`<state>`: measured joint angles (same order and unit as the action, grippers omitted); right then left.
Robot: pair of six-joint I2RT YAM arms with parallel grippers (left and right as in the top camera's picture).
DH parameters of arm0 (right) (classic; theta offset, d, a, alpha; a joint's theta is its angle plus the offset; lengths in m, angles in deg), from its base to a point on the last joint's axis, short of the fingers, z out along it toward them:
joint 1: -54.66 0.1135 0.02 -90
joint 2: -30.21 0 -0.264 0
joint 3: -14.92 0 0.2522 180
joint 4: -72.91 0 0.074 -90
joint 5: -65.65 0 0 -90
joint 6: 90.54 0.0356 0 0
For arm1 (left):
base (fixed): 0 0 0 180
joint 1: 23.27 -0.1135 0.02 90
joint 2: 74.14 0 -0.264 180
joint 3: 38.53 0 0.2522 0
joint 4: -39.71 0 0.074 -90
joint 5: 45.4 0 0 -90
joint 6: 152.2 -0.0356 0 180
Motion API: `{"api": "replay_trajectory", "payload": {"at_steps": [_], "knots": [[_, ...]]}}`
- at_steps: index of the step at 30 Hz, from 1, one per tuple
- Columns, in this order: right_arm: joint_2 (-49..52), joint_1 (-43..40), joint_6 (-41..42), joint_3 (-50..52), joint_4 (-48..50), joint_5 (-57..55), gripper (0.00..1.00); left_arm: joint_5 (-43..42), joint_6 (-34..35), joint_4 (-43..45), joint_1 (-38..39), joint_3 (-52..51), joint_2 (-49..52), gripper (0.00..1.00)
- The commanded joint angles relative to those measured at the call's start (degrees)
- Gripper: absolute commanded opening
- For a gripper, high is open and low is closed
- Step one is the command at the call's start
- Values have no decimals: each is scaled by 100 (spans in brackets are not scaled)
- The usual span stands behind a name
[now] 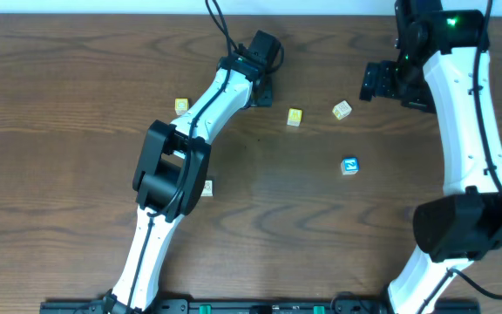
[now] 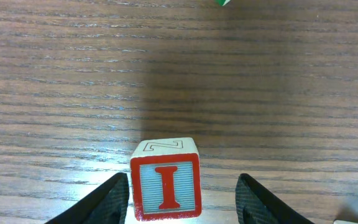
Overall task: Spell out Ai2
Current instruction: 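Lower the left gripper and grasp the red 'I' block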
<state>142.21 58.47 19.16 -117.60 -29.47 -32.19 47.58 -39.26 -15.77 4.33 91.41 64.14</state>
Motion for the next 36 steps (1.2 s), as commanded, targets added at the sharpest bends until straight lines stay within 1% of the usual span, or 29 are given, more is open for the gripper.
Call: {"api": "replay_trajectory", "payload": {"at_steps": [1,2,6,8,10,11,13,14,15,16,17,25,29,35,36], "knots": [[-66,-42,-96,-48,-11,-120,99,26,44,0,-24,83,44,54],[-66,-42,-94,-48,-11,-120,99,26,44,0,-22,83,46,54],[-66,-42,-116,-48,-39,-122,99,61,44,-2,-24,83,48,46],[-66,-42,-114,-48,-50,-120,99,61,44,-7,-22,83,48,44],[-66,-42,-114,-48,-50,-120,99,61,44,-22,-22,83,48,38],[-66,-42,-116,-48,-50,-120,99,61,44,-37,-22,83,48,38],[-66,-42,-122,-48,-50,-120,99,61,44,-70,-22,83,48,42],[-66,-42,-140,-48,-50,-120,99,59,44,-98,-22,83,48,42],[-66,-42,-155,-48,-48,-120,99,59,46,-138,-22,83,48,38],[-66,-42,-155,-48,-50,-120,99,59,44,-160,-20,83,48,31],[-66,-42,-155,-48,-50,-120,99,57,46,-192,-15,83,48,27],[-66,-42,-157,-48,-46,-120,99,57,44,-380,17,83,48,26],[-66,-42,-157,-48,-33,-125,99,11,46,-614,48,83,48,26],[-66,-42,-162,-48,7,-144,99,-155,20,-1040,192,83,48,31],[-66,-42,-177,-48,11,-144,99,-155,22,-1088,223,83,48,25]]}}
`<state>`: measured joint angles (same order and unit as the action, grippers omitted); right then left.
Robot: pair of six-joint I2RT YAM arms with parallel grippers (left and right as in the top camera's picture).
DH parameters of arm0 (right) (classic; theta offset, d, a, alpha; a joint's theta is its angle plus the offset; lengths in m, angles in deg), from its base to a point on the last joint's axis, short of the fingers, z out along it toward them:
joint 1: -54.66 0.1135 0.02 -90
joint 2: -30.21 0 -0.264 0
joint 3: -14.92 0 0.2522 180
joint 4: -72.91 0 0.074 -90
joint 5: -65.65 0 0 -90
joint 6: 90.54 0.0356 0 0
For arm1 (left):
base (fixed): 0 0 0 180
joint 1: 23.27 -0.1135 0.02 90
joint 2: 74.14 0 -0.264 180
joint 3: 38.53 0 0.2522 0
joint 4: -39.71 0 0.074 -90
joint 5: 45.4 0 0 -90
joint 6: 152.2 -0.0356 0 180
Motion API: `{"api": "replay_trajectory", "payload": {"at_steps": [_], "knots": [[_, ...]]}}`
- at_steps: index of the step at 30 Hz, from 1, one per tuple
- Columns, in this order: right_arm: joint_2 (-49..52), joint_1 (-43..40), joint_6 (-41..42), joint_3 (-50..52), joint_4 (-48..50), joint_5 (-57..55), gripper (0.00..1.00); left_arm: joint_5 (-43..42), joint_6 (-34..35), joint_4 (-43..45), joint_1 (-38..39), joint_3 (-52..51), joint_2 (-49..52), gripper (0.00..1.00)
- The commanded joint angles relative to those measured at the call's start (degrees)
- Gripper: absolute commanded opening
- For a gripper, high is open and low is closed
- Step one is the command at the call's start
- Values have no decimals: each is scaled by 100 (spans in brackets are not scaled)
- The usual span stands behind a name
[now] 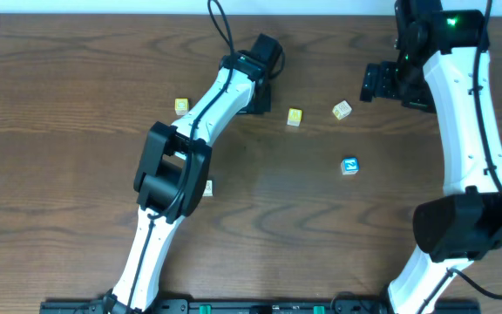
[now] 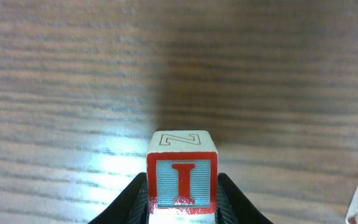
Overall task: Spell out Ai2
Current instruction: 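Lower the left gripper and grasp the red 'I' block, then carry the 'I' block forward and set it down at center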
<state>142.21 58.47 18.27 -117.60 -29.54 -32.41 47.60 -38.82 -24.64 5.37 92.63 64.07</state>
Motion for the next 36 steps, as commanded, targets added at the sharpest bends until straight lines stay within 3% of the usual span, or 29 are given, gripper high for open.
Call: {"api": "replay_trajectory", "payload": {"at_steps": [1,11,20,36], "knots": [[-66,-42,-87,-48,15,-125,99,-157,-22,-254,162,-39,55,25],[-66,-42,-92,-48,-33,-229,99,-439,-260,-734,468,-149,55,24],[-66,-42,-109,-48,-90,-313,99,-798,-214,-726,476,-610,52,18],[-66,-42,-109,-48,-111,-315,99,-841,-76,-1073,476,-632,42,22]]}}
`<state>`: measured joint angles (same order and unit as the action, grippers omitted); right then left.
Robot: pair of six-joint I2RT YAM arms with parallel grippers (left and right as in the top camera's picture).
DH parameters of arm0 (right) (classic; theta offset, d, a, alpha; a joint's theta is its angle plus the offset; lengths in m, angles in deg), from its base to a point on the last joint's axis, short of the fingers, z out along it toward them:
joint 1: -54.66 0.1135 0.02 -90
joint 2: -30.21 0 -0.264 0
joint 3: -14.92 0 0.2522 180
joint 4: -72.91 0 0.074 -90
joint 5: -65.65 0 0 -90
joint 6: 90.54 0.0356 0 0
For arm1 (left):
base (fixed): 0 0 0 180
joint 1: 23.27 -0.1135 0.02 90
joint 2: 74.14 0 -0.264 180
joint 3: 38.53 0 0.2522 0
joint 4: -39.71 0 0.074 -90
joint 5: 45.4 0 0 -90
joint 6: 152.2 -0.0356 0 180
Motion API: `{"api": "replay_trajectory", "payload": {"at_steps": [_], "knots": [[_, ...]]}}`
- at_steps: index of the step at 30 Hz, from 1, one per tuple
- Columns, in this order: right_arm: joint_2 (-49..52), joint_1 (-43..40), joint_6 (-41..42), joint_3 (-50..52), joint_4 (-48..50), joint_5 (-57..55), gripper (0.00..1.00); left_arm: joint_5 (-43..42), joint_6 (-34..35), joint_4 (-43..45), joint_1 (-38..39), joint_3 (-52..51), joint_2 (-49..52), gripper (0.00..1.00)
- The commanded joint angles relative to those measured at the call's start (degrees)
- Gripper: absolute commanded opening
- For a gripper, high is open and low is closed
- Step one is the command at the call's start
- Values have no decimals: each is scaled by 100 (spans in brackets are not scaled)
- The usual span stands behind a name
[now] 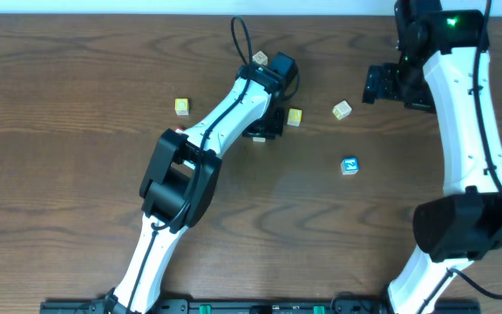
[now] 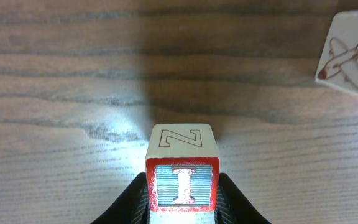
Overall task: Spell out Ai2
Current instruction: 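Carry the 'I' block forward and set it down at center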
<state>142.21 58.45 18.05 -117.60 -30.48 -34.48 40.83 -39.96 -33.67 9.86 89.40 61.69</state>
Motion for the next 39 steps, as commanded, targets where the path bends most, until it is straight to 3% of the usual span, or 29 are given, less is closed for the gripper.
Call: {"api": "replay_trajectory", "payload": {"at_steps": [1,16,18,21,24,39], "knots": [[-66,-39,-87,-48,-17,-105,99,-164,68,-203,28,-308,280,23],[-66,-39,-87,-48,-20,-105,99,-275,291,-299,28,-308,280,26],[-66,-39,-87,-48,-20,-105,99,-275,291,-295,28,-308,280,32],[-66,-39,-87,-48,-15,-105,99,-273,286,-306,28,-306,280,50],[-66,-39,-87,-48,-13,-105,99,-273,286,-319,28,-306,280,57],[-66,-39,-87,-48,4,-105,99,-61,153,-417,28,-306,-695,58]]}}
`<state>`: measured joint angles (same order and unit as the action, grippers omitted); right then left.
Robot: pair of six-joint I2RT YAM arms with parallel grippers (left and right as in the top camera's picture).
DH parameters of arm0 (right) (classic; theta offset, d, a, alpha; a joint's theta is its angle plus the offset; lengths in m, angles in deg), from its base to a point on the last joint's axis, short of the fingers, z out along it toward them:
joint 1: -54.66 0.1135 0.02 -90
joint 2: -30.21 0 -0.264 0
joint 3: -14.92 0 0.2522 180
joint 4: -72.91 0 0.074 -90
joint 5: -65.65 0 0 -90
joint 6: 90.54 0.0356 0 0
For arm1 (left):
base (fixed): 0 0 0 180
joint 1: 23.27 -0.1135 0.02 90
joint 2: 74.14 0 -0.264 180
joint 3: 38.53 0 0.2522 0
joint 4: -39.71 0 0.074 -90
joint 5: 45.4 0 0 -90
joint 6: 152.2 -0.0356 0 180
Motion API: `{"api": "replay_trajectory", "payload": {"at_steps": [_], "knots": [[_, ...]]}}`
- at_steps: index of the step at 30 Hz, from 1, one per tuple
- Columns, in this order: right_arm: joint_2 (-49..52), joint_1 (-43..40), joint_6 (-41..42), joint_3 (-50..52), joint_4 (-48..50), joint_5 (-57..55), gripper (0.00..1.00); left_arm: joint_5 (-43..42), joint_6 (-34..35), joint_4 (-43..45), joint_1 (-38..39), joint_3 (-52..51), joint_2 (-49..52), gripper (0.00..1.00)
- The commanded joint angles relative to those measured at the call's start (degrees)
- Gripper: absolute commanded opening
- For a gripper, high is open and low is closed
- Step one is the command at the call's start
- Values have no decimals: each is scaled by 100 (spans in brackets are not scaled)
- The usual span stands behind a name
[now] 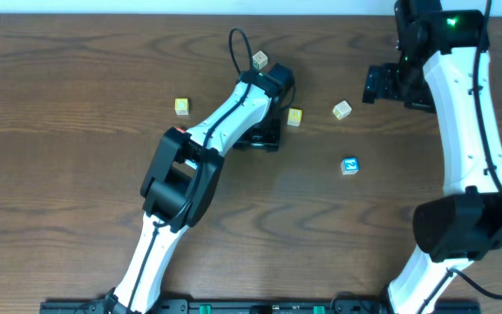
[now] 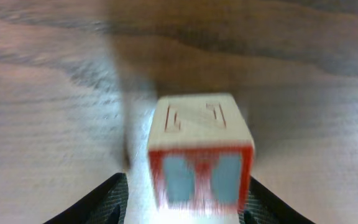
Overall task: Spell out Ai2
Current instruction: 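Carry the 'I' block forward and set it down at center, then move the left gripper to the red 'A' block and grasp it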
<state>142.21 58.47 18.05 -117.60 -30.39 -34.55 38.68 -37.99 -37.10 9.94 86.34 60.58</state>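
A wooden block [image 2: 199,149] with a red I on a blue field, a Z on its top face, sits blurred on the table between my left gripper's fingers [image 2: 107,200]. My left gripper [image 2: 187,194] is open, with a gap on the block's left side. From overhead, the left gripper [image 1: 264,135] hides that block and stands just left of a yellow block [image 1: 295,116]. A blue block [image 1: 349,166] lies further right. At the far right, off the table, my right gripper [image 1: 380,83] holds nothing that I can see.
Other loose blocks: a pale one [image 1: 342,109] right of the yellow block, one [image 1: 260,59] at the far edge behind the left arm, and a yellow one [image 1: 181,105] to the left. The brown wooden table [image 1: 77,192] carries everything.
My left gripper has opened and no longer clamps the I block, which now sits loose between the spread fingers. The gripper has shifted slightly toward the table's near side. The right arm has not moved.
My left gripper stood open around the I block near the table's far side. Then it was shut on the block. Then it held it further right, beside the yellow block. Now it is open there around the block.
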Motion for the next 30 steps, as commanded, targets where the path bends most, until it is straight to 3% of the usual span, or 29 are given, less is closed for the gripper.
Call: {"api": "replay_trajectory", "payload": {"at_steps": [1,6,10,13,18,19,21,22,25,28,30], "knots": [[-66,-42,-87,-48,-4,-98,99,234,-50,-118,22,0,-717,58],[-66,-42,-87,-48,-7,-101,99,544,-398,-446,31,0,-1434,58],[-66,-42,-90,-48,-9,-101,99,1270,-452,-870,131,-201,-2151,58],[-66,-42,-114,-48,-2,-101,99,1600,-479,-734,260,-957,-2879,58],[-66,-42,-111,-48,0,-184,99,1834,-776,175,291,-3215,-4686,62],[-66,-42,-111,-48,0,-181,99,1825,-918,492,219,-3729,-5062,72],[-66,-42,-109,-48,4,-181,99,1805,-994,1224,-107,-4750,-5722,87],[-66,-42,-109,-48,7,-181,99,1650,-994,1502,-352,-5097,-5906,90],[-66,-42,-109,-48,7,-181,99,627,-1405,1971,-1113,-5576,-5991,93],[-66,-42,-107,-48,17,-179,99,428,-1534,2380,-1770,-5626,-5692,95],[-66,-42,-107,-48,22,-177,99,210,-911,2603,-2109,-5617,-5438,96]]}}
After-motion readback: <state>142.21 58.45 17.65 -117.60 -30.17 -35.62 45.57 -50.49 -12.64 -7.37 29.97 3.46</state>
